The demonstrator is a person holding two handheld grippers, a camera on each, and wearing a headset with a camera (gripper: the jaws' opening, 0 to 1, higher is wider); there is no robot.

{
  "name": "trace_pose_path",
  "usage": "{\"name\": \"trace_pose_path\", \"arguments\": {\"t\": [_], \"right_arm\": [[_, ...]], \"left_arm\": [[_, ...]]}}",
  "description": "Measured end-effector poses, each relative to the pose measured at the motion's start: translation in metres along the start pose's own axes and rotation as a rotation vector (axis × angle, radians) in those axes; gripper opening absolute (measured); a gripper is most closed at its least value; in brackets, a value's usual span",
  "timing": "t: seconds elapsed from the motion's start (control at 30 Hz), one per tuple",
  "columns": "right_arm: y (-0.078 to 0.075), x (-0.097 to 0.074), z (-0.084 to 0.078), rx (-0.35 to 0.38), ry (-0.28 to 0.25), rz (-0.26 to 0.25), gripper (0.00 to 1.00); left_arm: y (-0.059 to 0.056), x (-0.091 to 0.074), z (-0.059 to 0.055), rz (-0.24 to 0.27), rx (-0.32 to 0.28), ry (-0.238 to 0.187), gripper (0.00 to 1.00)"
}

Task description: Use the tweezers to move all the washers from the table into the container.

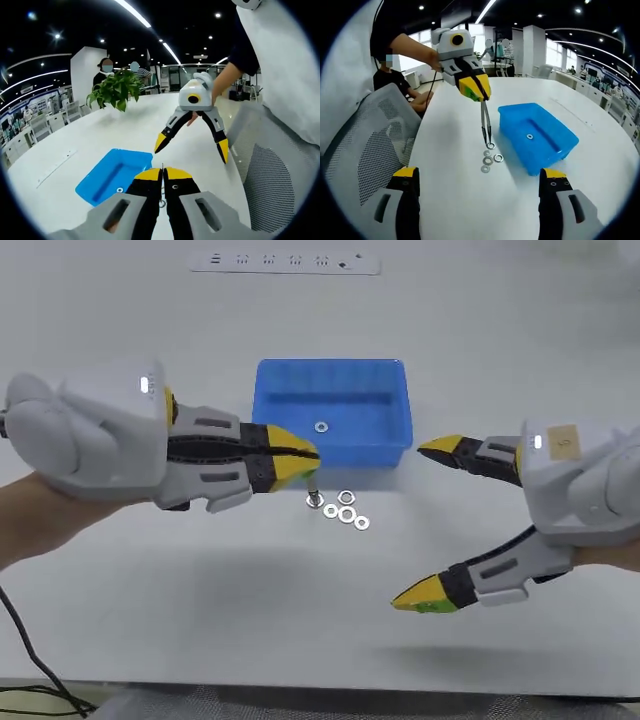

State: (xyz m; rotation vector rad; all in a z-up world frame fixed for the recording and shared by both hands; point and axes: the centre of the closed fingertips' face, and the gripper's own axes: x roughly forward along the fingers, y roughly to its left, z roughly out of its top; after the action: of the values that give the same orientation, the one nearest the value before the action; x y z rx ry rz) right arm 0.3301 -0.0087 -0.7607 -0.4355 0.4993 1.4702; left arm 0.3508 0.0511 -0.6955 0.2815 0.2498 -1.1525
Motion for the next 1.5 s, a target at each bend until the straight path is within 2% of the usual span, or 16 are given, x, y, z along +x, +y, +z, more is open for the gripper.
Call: {"name": "trace_pose_path", "arguments": {"t": [0.17,0.5,0.7,0.83,0.93,1.03,1.27,1.33,1.5], "right_arm": [[0.0,0.0,-0.001,0.016,-0.01,-0.007,1.0],[-0.003,-0.001,0.0,0.04,-0.022,-0.017,0.98],[0.007,0.006,-0.003,0.051,-0.017,0.006,0.97],[0.016,0.012,-0.003,0.063,-0.017,0.036,0.95],[0.023,0.019,-0.005,0.056,0.009,0.078,0.84],[0.021,0.026,0.0,0.046,0.004,0.083,0.8],[0.004,0.047,0.027,0.063,-0.04,0.088,0.62],[0.0,0.052,0.031,0.07,-0.045,0.096,0.52],[-0.006,0.066,0.038,0.063,-0.055,0.112,0.37]], "left_arm": [[-0.002,0.002,-0.003,-0.008,-0.01,0.012,0.05],[-0.004,0.002,-0.003,-0.011,0.005,0.018,0.05],[-0.004,0.002,-0.004,-0.013,0.004,0.021,0.05],[-0.007,0.004,-0.003,-0.034,0.004,0.037,0.05],[-0.005,0.006,-0.003,-0.033,0.003,0.042,0.05],[-0.004,0.009,-0.003,-0.034,-0.009,0.037,0.05],[-0.006,0.011,-0.003,-0.042,-0.024,0.032,0.05],[-0.006,0.011,-0.004,-0.042,-0.028,0.032,0.05],[-0.007,0.009,-0.005,-0.051,-0.035,0.038,0.05]]}}
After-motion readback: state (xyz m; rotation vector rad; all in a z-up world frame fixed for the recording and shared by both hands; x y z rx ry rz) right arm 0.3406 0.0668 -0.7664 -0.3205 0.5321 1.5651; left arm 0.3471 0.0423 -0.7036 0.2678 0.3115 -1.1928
